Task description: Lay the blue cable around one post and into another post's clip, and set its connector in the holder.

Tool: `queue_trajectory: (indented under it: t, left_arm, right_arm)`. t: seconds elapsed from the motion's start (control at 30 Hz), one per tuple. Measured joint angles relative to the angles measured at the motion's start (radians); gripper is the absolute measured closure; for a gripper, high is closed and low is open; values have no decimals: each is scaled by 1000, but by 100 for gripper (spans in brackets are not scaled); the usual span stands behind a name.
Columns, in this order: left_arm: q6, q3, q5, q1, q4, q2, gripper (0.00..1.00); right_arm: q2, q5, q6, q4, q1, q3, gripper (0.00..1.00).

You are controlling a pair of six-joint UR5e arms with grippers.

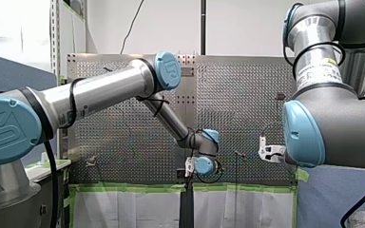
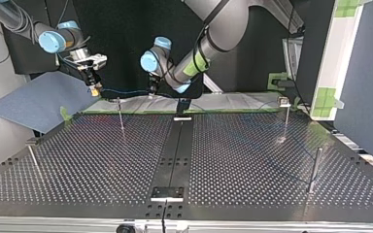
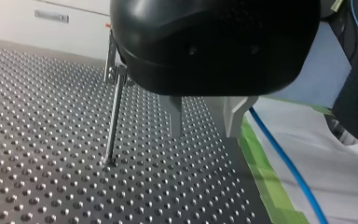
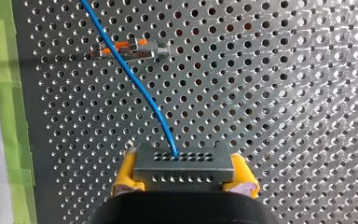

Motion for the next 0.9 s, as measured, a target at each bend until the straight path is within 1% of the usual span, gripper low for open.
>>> queue_trajectory:
  t: [0.1, 0.2, 0.4, 0.43, 0.47, 0.5, 0.53, 0.7, 0.8, 0.9]
  left_arm:
    - [-1, -13, -11, 2, -27, 19, 56]
    - [-1, -35, -11, 8, -46, 42, 56]
    - [-14, -88, 30, 11, -46, 94, 56]
    - [-19, -95, 37, 10, -46, 99, 53]
    - [-24, -102, 44, 10, -46, 103, 53]
    - [-32, -112, 54, 9, -47, 105, 53]
    - [-39, -120, 61, 9, -48, 106, 50]
    - [-81, -148, 104, 11, -46, 104, 50]
    - [-100, -141, 114, 14, -45, 88, 50]
    - [-112, -122, 111, 17, -44, 66, 50]
  right_arm:
    - [0, 0, -2, 2, 0, 0, 100]
    - [0, 0, -5, 6, 0, 0, 100]
    - [0, 1, -12, 12, 2, 0, 100]
    - [0, 1, -13, 13, 2, 0, 100]
    - [0, 1, -13, 14, 3, 0, 100]
    - [0, 1, -13, 15, 3, 0, 100]
    - [0, 1, -14, 16, 3, 0, 100]
    - [0, 1, -16, 20, 4, 0, 100]
    - [0, 1, -17, 21, 5, 0, 100]
    - [0, 1, -18, 21, 5, 0, 100]
